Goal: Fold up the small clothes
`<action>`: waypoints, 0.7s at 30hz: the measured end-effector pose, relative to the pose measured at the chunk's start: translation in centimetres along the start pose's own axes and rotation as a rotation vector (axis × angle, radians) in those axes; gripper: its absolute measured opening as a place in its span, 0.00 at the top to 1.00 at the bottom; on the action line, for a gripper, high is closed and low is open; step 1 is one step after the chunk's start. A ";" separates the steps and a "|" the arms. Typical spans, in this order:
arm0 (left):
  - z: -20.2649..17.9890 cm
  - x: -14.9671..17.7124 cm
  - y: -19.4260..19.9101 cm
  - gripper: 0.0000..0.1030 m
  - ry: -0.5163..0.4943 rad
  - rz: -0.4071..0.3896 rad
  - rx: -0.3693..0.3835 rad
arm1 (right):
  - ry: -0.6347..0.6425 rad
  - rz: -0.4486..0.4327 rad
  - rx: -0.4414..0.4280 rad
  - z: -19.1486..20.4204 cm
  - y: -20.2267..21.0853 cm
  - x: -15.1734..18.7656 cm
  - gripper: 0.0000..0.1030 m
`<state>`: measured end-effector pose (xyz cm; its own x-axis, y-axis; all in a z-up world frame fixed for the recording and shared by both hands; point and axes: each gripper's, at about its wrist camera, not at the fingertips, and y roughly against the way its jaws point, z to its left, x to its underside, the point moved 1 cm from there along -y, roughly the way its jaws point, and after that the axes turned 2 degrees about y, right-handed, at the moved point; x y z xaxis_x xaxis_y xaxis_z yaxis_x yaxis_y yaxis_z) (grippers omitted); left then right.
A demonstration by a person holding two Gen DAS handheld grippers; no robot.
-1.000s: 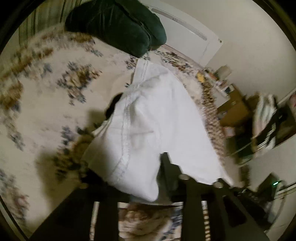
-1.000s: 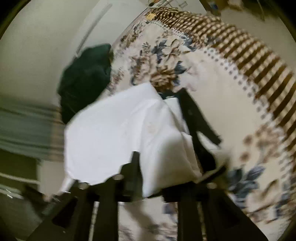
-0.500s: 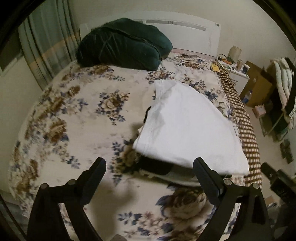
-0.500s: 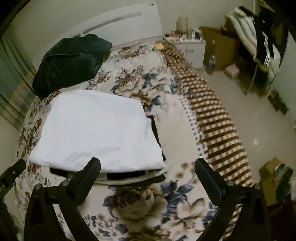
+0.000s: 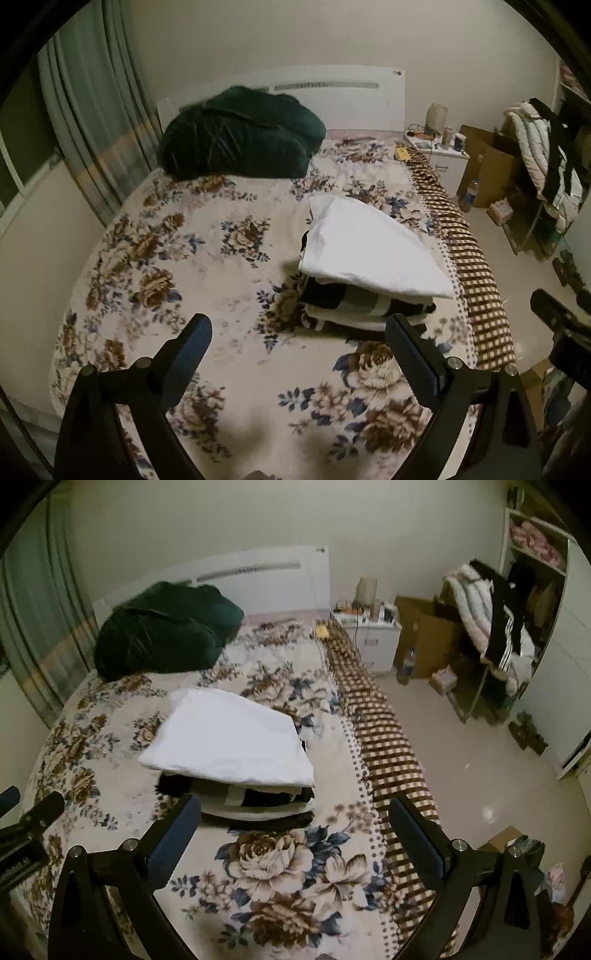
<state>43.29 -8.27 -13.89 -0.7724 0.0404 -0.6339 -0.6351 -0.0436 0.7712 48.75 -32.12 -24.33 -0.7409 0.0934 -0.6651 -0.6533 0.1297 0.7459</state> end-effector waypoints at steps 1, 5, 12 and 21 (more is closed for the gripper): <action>0.3 0.4 1.4 0.07 0.001 -0.009 0.009 | 0.005 -0.014 0.002 0.4 1.7 0.4 0.00; 1.4 2.0 6.6 0.07 -0.002 -0.053 0.029 | 0.014 -0.066 -0.003 1.5 9.3 2.6 0.00; 2.3 4.7 13.8 0.07 -0.013 -0.120 0.053 | 0.016 -0.140 -0.004 2.6 21.0 6.9 0.00; 2.2 7.4 19.8 0.07 0.044 -0.161 0.066 | 0.022 -0.200 -0.033 1.3 31.3 10.0 0.00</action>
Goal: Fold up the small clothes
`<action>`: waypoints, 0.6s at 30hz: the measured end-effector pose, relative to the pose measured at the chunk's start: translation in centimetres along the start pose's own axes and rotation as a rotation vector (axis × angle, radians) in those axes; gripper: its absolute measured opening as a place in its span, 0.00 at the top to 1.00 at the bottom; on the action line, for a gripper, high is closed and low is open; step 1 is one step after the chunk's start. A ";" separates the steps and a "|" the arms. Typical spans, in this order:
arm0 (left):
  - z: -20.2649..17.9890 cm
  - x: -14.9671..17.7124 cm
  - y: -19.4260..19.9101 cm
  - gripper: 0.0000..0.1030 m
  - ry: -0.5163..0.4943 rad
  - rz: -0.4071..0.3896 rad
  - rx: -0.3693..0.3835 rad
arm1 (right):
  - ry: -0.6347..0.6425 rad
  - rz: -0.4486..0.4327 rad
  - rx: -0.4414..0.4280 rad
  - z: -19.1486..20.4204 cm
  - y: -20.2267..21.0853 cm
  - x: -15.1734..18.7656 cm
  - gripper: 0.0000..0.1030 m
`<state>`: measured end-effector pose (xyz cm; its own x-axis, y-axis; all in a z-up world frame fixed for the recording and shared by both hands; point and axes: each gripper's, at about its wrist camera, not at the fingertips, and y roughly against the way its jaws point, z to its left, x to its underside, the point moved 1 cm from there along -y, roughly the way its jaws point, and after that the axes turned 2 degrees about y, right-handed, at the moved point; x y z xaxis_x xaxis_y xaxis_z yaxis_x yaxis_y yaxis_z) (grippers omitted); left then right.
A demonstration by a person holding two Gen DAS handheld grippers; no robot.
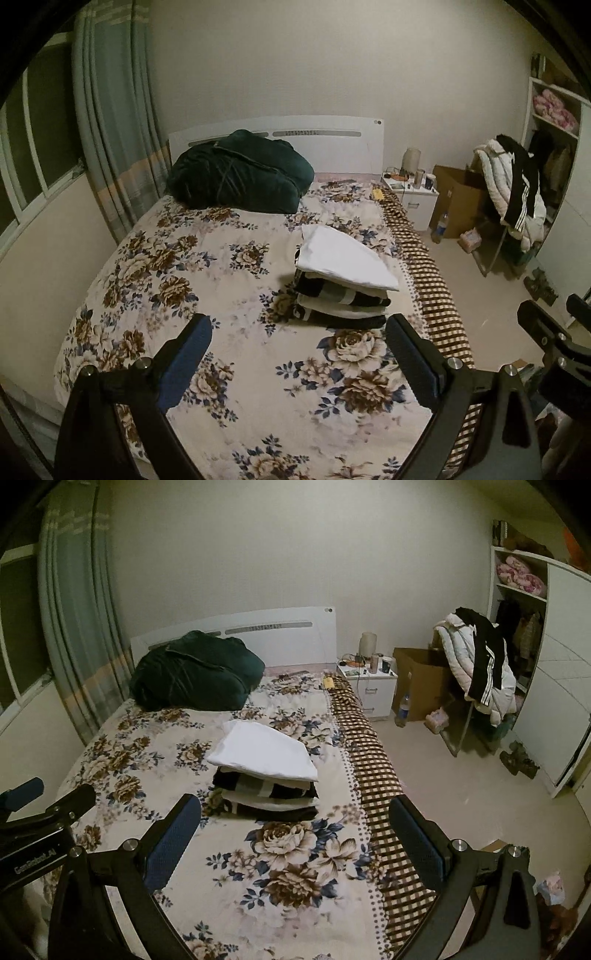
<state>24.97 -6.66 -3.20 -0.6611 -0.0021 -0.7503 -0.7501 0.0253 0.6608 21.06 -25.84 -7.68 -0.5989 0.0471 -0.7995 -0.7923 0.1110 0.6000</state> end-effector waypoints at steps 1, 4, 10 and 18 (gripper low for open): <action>-0.1 0.1 0.5 0.07 0.004 -0.006 0.004 | 0.006 -0.007 0.001 -0.1 0.7 0.0 0.00; -0.6 0.5 1.4 0.07 0.002 -0.021 0.001 | 0.014 -0.019 -0.003 -0.3 3.0 0.3 0.00; -1.0 1.3 2.5 0.00 -0.003 -0.034 0.001 | 0.021 -0.037 -0.003 -1.3 3.7 0.0 0.00; -1.3 1.7 3.2 0.00 0.007 -0.048 -0.012 | 0.032 -0.042 -0.002 -2.0 4.2 -0.2 0.00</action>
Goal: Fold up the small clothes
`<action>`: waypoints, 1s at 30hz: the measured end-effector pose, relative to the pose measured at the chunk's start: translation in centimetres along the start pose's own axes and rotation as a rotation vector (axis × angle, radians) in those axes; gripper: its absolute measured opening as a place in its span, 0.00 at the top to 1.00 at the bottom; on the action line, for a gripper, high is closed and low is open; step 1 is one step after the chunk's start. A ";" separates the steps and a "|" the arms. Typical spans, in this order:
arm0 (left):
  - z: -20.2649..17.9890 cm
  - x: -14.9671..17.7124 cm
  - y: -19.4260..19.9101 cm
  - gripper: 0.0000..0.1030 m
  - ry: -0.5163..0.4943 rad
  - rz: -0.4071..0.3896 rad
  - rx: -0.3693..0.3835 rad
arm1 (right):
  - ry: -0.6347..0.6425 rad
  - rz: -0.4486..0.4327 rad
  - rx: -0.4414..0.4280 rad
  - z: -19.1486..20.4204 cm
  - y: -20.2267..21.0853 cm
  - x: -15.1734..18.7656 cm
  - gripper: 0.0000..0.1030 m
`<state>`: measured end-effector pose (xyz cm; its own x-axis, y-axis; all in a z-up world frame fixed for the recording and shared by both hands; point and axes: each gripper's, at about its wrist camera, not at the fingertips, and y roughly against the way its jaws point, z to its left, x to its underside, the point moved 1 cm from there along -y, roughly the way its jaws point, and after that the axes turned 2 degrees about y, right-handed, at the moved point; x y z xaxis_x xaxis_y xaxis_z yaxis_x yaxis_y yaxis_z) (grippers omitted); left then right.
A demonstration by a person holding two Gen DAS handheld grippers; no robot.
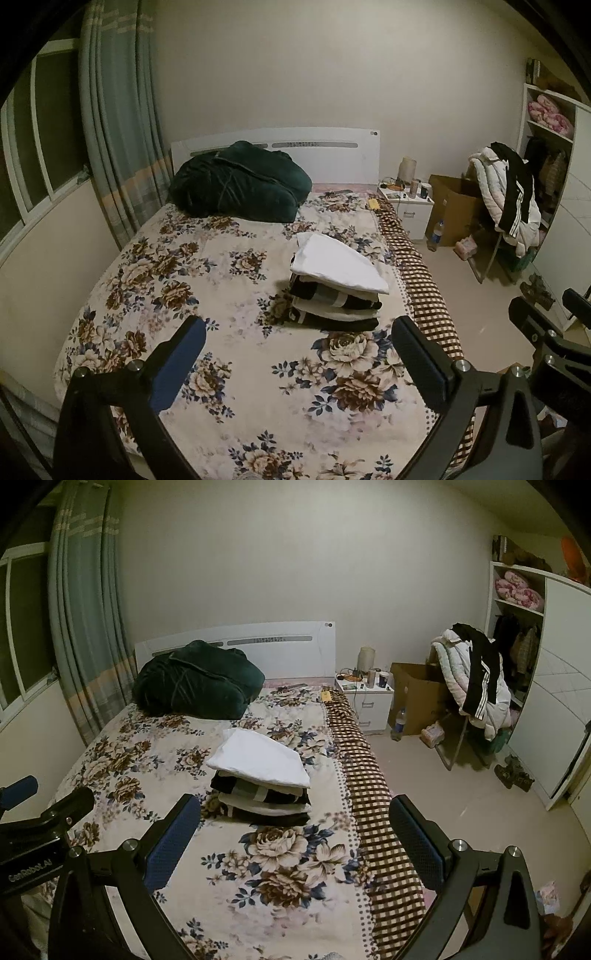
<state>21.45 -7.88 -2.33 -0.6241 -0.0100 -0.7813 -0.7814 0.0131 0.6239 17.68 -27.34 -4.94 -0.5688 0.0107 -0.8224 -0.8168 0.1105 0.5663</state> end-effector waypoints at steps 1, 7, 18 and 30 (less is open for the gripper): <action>0.0 0.0 0.1 0.00 0.003 -0.002 -0.003 | -0.001 0.000 0.002 0.1 -0.1 0.1 0.00; 0.0 0.1 0.2 0.00 0.006 0.000 -0.006 | -0.002 0.000 0.002 0.2 0.0 0.2 0.00; -0.1 0.0 1.0 0.00 0.012 -0.010 -0.023 | 0.007 0.008 -0.029 -0.1 -1.2 -0.7 0.00; 0.1 0.0 1.0 0.00 0.012 -0.010 -0.034 | 0.011 0.009 -0.043 0.2 -1.7 -0.5 0.00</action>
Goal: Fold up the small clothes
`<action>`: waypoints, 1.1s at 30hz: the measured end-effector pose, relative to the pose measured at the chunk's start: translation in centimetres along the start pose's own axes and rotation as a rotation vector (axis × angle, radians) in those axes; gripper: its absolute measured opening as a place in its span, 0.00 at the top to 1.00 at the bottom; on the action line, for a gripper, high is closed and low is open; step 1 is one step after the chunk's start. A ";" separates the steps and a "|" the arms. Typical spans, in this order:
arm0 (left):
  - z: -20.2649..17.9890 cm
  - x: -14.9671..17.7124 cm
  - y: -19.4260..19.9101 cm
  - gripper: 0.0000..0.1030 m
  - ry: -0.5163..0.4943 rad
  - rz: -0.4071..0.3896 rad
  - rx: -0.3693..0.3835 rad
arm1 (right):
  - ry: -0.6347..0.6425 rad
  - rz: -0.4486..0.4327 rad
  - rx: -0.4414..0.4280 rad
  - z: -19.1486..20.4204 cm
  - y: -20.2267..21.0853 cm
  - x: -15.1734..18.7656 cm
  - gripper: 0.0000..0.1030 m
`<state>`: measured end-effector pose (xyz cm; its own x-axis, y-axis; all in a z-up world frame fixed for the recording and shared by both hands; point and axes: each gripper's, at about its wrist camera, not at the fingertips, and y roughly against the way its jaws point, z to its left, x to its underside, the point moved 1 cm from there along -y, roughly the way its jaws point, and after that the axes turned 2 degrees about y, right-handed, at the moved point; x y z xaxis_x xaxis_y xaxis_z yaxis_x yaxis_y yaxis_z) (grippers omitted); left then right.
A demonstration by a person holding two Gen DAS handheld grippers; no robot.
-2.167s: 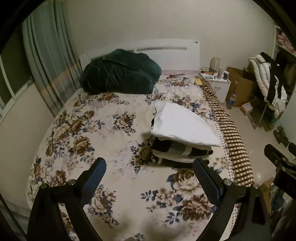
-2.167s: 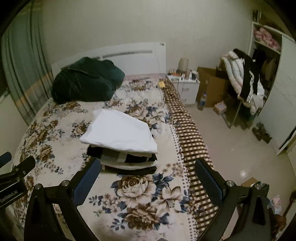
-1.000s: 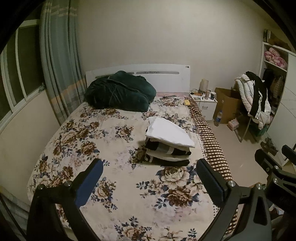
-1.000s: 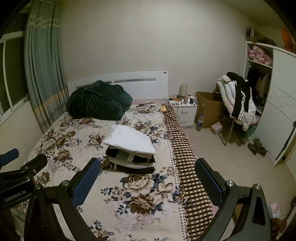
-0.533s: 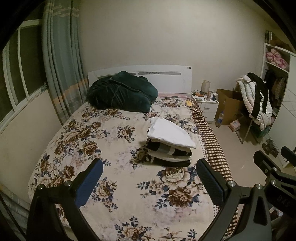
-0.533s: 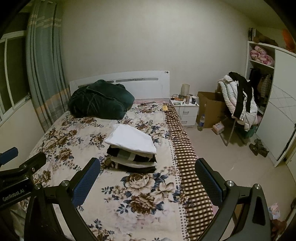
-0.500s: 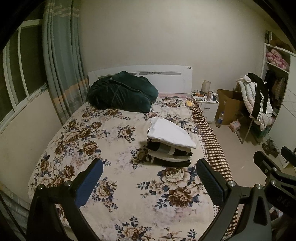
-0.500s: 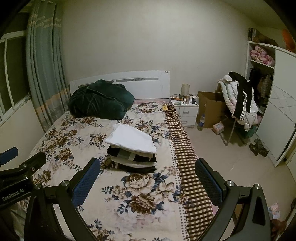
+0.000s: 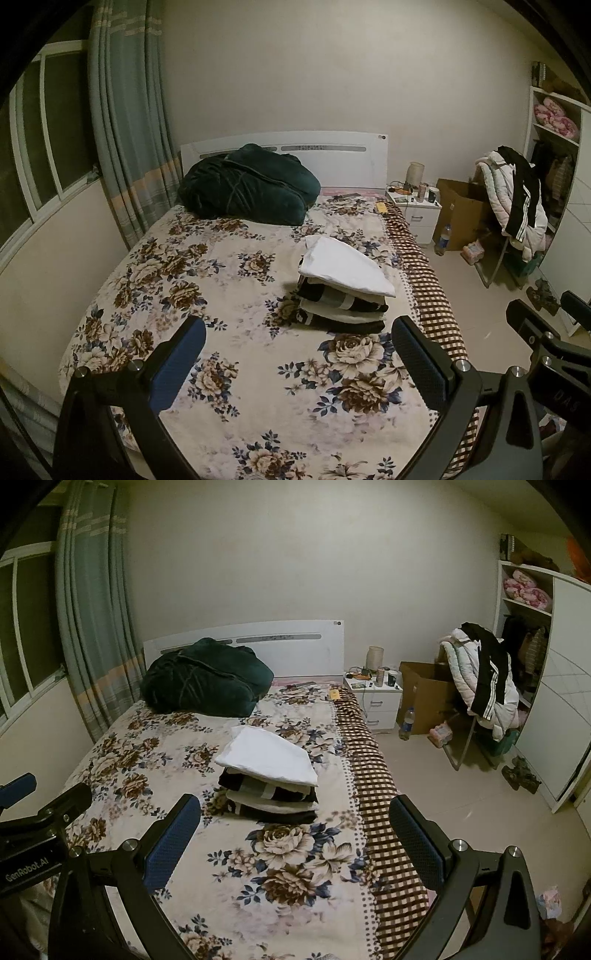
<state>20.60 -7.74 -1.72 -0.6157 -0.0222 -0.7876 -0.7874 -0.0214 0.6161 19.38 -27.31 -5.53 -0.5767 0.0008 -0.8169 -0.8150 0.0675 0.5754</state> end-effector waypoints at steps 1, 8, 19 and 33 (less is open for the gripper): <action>0.0 0.0 0.1 0.00 0.002 0.000 0.000 | 0.001 0.000 -0.003 0.0 0.0 0.0 0.00; 0.2 0.0 0.1 0.00 0.001 -0.001 -0.005 | 0.002 0.001 -0.005 0.2 -0.3 0.0 0.00; 0.2 0.0 0.1 0.00 -0.002 0.003 -0.008 | 0.003 0.000 -0.007 0.0 -0.4 0.0 0.00; 0.1 0.0 0.3 0.00 0.001 0.000 -0.010 | -0.003 0.003 -0.017 1.1 -0.6 0.5 0.00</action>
<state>20.33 -7.62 -1.50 -0.6160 -0.0230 -0.7874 -0.7868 -0.0316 0.6164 19.68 -26.21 -6.30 -0.5791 0.0041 -0.8153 -0.8141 0.0507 0.5785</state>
